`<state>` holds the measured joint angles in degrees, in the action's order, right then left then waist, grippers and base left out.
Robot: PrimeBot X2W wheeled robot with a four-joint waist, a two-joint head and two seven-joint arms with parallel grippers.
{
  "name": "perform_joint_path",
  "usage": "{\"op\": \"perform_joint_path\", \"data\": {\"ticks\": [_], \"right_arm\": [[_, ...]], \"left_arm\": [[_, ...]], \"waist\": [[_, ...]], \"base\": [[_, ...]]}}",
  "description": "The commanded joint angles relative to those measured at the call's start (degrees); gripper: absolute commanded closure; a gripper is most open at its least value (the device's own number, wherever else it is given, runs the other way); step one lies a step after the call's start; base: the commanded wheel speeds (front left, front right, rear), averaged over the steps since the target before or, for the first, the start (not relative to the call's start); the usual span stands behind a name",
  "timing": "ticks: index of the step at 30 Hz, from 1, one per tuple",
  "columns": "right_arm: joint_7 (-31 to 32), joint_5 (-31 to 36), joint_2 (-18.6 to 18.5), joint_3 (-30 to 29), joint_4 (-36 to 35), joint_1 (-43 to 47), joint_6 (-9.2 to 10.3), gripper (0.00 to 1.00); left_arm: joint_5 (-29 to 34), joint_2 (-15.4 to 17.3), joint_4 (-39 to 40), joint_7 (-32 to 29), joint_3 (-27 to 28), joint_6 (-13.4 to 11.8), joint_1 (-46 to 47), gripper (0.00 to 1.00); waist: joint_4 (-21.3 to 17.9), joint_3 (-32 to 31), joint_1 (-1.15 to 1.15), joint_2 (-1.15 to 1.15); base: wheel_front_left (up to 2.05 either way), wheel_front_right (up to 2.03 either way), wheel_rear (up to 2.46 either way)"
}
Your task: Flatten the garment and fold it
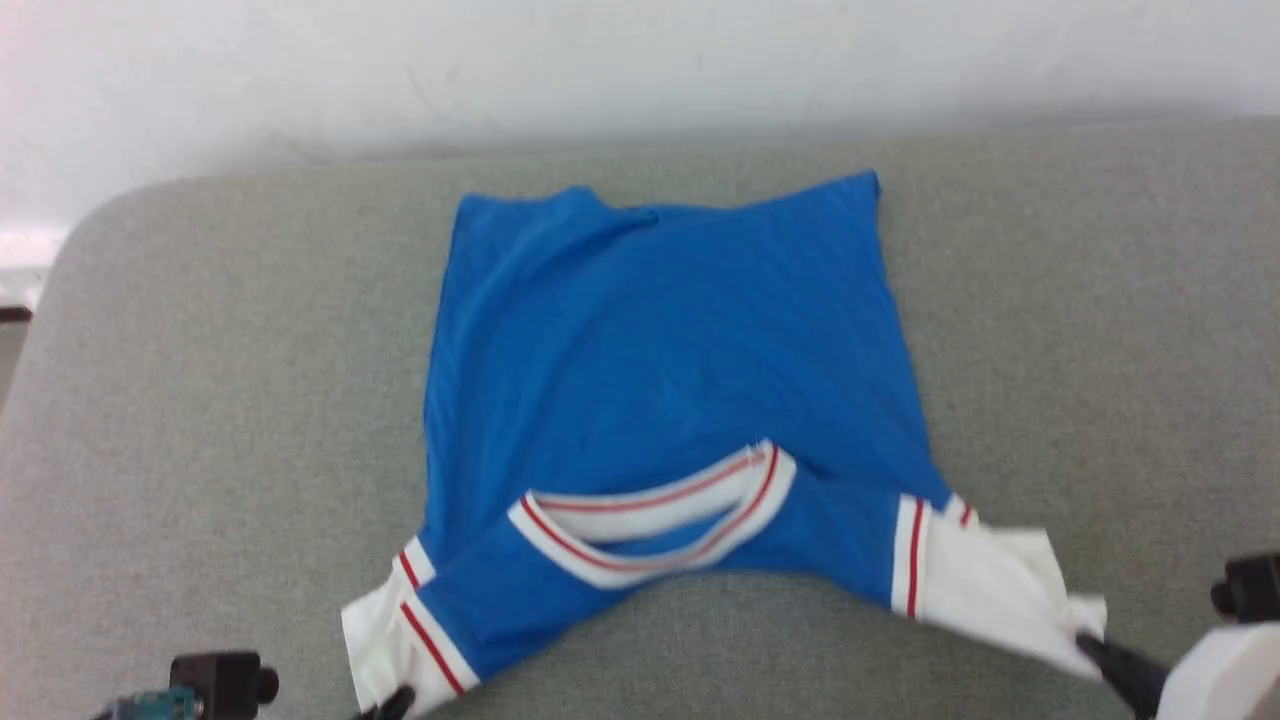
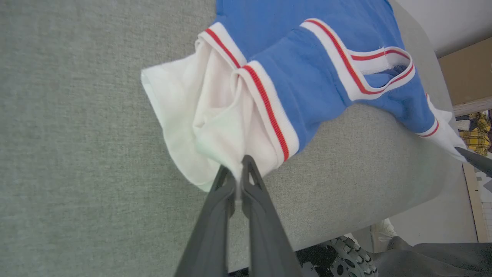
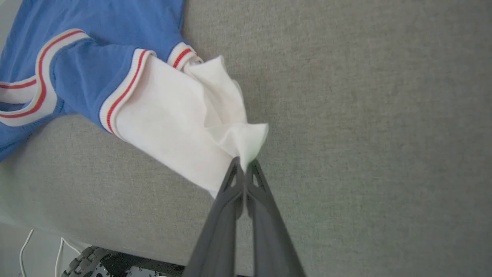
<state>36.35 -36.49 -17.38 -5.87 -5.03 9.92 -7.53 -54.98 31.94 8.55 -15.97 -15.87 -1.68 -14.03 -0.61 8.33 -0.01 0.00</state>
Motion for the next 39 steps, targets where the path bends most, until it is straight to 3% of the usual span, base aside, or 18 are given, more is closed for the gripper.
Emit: {"op": "perform_joint_path", "data": {"ticks": [1, 8, 16, 20, 25, 29, 35, 36, 39], "right_arm": [[1.0, -0.4, 0.0, -0.4, -0.6, 1.4, 0.04, 1.0], [9.5, -2.0, 2.0, -3.7, -4.1, 9.0, 0.04, 1.0], [14.9, -2.5, 5.1, -7.1, -8.2, 13.6, 0.04, 1.0], [12.1, -0.2, 5.4, -8.2, -9.7, 13.1, 0.04, 1.0], [6.1, 4.5, 3.8, -5.5, -7.9, 10.0, 0.04, 1.0], [1.5, 8.3, 1.8, -1.2, -2.8, 5.8, 0.04, 1.0], [-3.0, 10.8, 2.0, 4.4, 9.3, -0.8, 0.04, 1.0], [-4.0, 11.0, 2.2, 4.8, 11.0, -1.8, 0.04, 0.97], [-5.9, 11.6, 1.9, 6.5, 15.4, -3.9, 0.04, 0.74]], "left_arm": [[-0.6, 0.5, 0.6, -0.2, -0.1, -0.6, -1.1, 1.0], [-2.3, 1.0, 4.1, -2.4, -1.0, -2.4, -7.0, 1.0], [-3.9, 1.7, 7.8, -3.5, -0.7, -4.0, -11.4, 1.0], [-2.0, 1.2, 9.1, 0.1, 0.8, -4.1, -10.7, 1.0], [0.1, 0.0, 9.8, 3.6, 1.1, -2.9, -7.6, 1.0], [1.6, -0.5, 10.3, 5.2, 0.9, -1.8, -4.6, 1.0], [3.1, -0.9, 10.5, 5.3, -0.2, -0.9, -0.7, 1.0], [3.2, -1.0, 10.5, 5.2, -0.3, -0.8, -0.2, 1.0], [3.6, -0.8, 10.3, 5.3, -0.4, -0.7, 0.6, 1.0]], "waist": [[0.0, -2.8, 0.01, 0.0], [-0.4, -5.4, 0.01, 0.0], [-0.2, -6.8, 0.01, 0.0], [0.2, -6.8, 0.01, 0.0], [0.5, -5.5, 0.01, 0.0], [0.8, -3.8, 0.01, 0.0], [2.0, -2.0, 0.01, 0.0], [2.2, -1.9, 0.01, 0.0], [2.5, -1.4, 0.01, 0.0]], "base": [[0.0, 0.0, 0.0], [0.0, 0.0, 0.0], [0.0, 0.0, 0.0], [0.0, 0.0, 0.0], [0.0, 0.0, 0.0], [0.0, 0.0, 0.0], [0.0, 0.0, 0.0], [0.0, 0.0, 0.0], [0.0, 0.0, 0.0]]}}
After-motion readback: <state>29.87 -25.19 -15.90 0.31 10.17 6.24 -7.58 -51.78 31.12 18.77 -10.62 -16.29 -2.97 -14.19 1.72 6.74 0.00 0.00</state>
